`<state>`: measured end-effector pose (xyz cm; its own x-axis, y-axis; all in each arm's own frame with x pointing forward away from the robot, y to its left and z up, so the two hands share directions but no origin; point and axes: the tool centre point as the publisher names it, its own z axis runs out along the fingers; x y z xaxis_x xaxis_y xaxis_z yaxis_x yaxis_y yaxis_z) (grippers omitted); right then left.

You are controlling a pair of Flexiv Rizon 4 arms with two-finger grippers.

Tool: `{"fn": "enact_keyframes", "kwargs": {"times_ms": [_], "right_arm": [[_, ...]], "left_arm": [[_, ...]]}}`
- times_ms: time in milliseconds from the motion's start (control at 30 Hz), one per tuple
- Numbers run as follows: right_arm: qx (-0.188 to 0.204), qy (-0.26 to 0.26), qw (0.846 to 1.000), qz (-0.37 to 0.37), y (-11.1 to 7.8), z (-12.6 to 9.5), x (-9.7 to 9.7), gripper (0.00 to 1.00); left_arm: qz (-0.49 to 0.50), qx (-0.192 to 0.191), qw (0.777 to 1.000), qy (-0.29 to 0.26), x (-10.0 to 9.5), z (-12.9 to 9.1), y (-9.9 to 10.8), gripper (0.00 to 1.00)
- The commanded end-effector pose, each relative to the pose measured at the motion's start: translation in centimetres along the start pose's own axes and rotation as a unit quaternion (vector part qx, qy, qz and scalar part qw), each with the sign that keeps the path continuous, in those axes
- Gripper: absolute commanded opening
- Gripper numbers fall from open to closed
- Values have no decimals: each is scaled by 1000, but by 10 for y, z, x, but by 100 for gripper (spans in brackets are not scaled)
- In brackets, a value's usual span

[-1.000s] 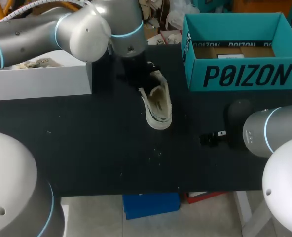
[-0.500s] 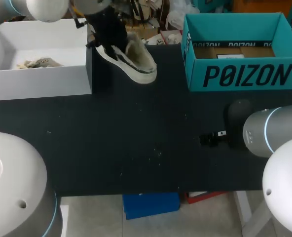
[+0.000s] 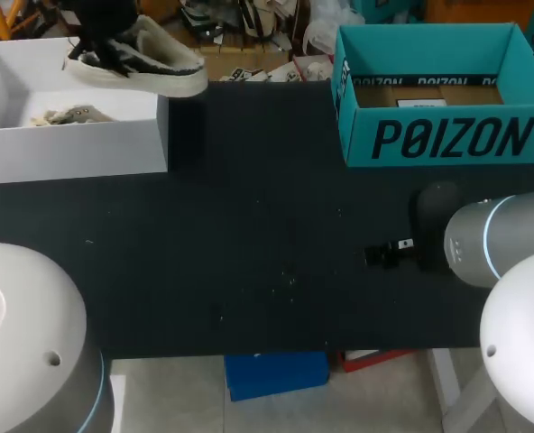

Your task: Take the shoe out of the shoebox, open the shoe tongue, remove and reinsert the insole, then place the shoe into the shoebox

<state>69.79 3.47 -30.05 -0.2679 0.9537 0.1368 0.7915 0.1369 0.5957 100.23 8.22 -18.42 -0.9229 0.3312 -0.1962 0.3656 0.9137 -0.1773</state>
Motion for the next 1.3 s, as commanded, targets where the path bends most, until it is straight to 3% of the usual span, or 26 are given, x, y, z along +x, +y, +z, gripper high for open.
{"fn": "enact_keyframes", "kwargs": {"times_ms": [33,267,533,1300], "right_arm": [[-2,-1,1000,0,-1,0,1,100],[-2,-1,1000,0,-1,0,1,100],[-2,-1,1000,0,-1,0,1,100],[-2,-1,1000,0,-1,0,1,100]], "left_arm": [[-203,-11,978,-40,22,-6,39,0],[-237,-34,970,-36,32,2,86,0],[-214,-49,975,-26,27,16,118,0],[-189,-93,977,-1,24,74,149,0]]}}
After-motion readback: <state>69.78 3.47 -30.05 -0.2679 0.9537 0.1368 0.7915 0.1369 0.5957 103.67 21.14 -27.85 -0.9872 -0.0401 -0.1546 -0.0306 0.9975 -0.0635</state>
